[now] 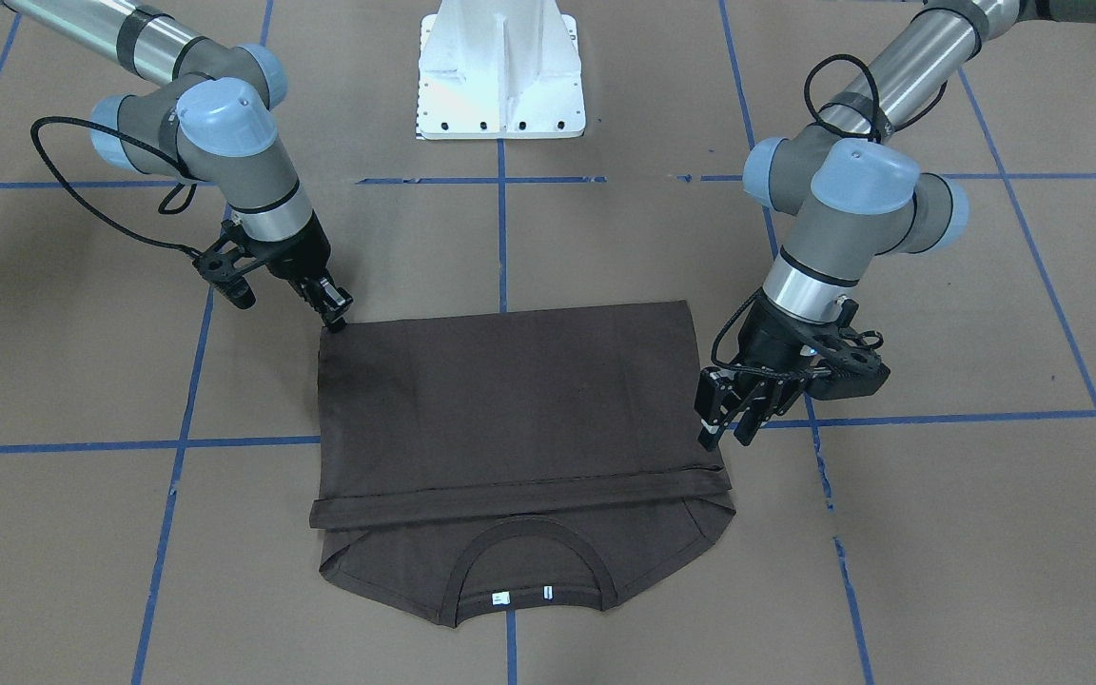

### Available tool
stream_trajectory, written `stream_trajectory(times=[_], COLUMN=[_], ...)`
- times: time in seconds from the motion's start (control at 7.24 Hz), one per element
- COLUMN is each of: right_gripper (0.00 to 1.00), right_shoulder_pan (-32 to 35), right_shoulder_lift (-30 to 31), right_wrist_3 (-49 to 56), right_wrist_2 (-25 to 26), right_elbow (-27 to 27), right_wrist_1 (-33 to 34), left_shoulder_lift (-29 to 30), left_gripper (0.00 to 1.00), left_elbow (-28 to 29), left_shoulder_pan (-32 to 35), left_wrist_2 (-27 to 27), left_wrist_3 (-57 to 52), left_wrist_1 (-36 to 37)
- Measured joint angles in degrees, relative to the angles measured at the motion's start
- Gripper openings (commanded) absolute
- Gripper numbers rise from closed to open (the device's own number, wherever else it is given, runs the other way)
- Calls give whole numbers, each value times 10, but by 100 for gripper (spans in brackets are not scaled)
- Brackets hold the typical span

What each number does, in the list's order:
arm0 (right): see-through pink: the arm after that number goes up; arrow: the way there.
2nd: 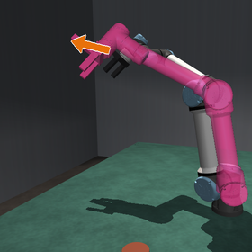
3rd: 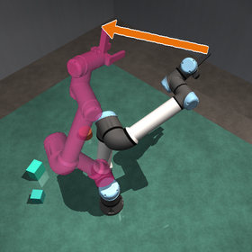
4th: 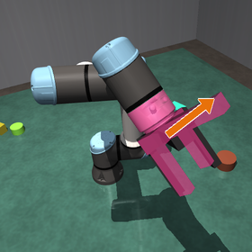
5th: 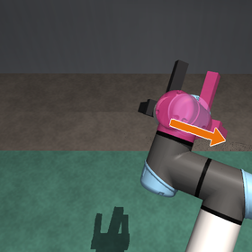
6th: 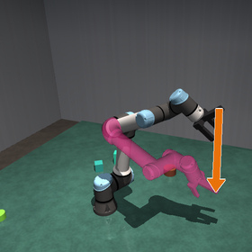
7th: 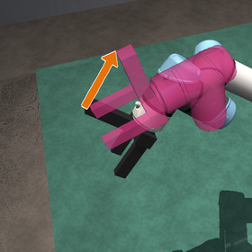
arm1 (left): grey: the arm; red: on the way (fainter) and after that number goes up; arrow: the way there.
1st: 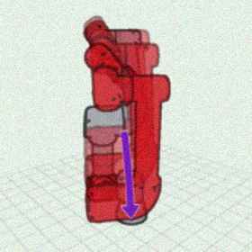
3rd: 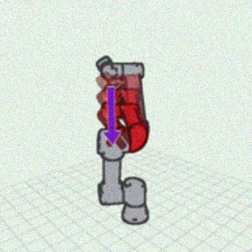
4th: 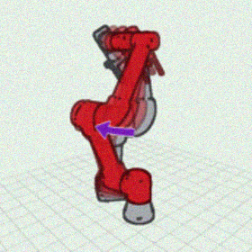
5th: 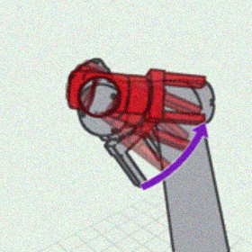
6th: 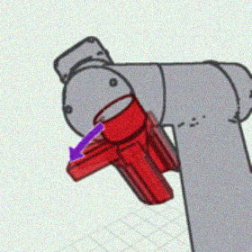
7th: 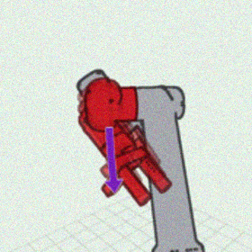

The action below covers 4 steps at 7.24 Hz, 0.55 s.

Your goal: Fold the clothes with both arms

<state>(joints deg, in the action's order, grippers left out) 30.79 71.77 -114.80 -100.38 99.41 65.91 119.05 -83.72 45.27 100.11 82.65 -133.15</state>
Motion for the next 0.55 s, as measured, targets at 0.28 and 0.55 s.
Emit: stream_trajectory(times=[0.28,0.55], right_gripper=[0,0], right_shoulder_pan=[-9,-93], right_shoulder_lift=[28,66], right_wrist_3=[-13,-51], right_wrist_2=[-2,-4], right_elbow=[74,229], right_wrist_1=[26,140], left_shoulder_lift=[1,2], left_gripper=[58,58], left_elbow=[0,-7], left_shoulder_pan=[0,-1], left_wrist_2=[0,2], left_wrist_3=[3,5], left_wrist_1=[0,0])
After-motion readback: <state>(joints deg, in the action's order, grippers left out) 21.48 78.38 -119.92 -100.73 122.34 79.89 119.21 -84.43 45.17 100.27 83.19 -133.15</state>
